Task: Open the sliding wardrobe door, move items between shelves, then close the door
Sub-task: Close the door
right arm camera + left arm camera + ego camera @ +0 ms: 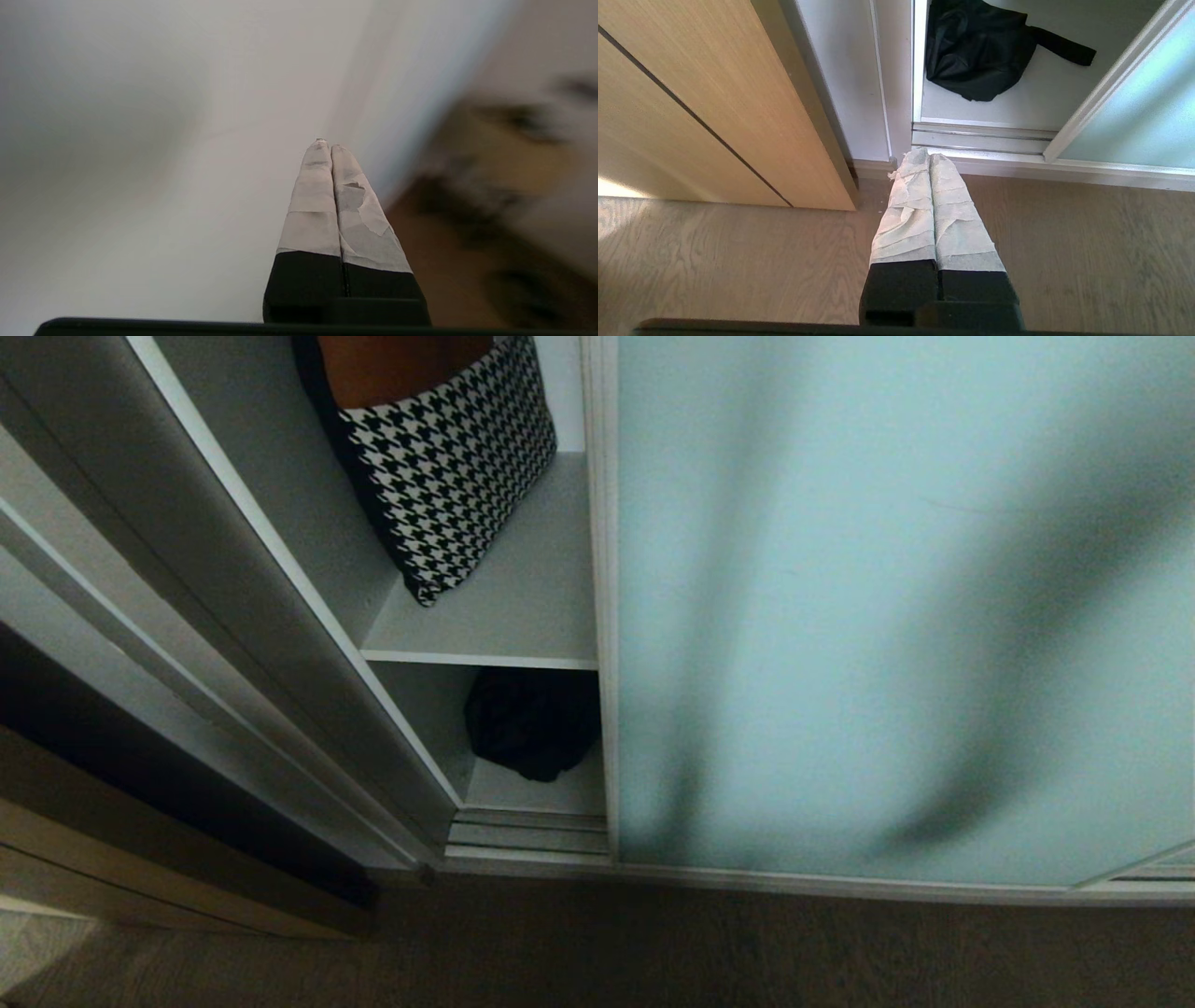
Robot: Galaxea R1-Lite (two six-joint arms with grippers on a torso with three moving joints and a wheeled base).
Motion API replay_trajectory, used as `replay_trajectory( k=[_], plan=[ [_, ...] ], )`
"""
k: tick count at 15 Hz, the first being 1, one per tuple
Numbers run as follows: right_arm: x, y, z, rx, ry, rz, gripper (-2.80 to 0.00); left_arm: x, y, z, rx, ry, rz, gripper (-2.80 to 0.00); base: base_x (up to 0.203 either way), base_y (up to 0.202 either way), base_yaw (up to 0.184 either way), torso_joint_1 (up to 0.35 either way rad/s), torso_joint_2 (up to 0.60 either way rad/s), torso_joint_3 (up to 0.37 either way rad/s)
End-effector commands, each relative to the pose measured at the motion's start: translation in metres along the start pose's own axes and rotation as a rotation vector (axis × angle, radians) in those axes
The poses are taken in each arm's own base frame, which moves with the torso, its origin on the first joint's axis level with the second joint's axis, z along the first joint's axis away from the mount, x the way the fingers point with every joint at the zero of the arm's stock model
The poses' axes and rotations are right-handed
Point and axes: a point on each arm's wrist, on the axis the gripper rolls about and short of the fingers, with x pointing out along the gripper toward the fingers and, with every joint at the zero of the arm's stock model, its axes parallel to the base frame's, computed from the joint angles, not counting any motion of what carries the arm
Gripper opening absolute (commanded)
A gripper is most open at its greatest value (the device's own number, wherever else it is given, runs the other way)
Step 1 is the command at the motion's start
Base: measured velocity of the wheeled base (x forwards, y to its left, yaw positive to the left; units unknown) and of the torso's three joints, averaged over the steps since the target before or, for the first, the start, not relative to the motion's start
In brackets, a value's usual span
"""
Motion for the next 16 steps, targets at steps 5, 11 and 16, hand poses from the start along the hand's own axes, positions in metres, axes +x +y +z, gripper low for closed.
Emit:
replay_trajectory(
  k=[5, 11, 16],
  plan=[
    [0.111, -0.068, -0.033, -0.13, -0.038, -0.332, -2.8, 0.0, 0.0, 0.0, 0.0, 0.001, -0.001, -2.8, 0.0, 0.0, 0.0, 0.0, 0.0, 0.0],
    [0.175, -0.11, -0.037, -0.159, -0.102, -0.371, -2.8, 0.0, 0.0, 0.0, 0.0, 0.001, 0.0, -2.8, 0.0, 0.0, 0.0, 0.0, 0.0, 0.0],
    [0.21, -0.114, -0.051, 0.032, 0.017, -0.048, -2.8, 0.0, 0.0, 0.0, 0.0, 0.001, 0.001, -2.8, 0.0, 0.0, 0.0, 0.0, 0.0, 0.0]
  ],
)
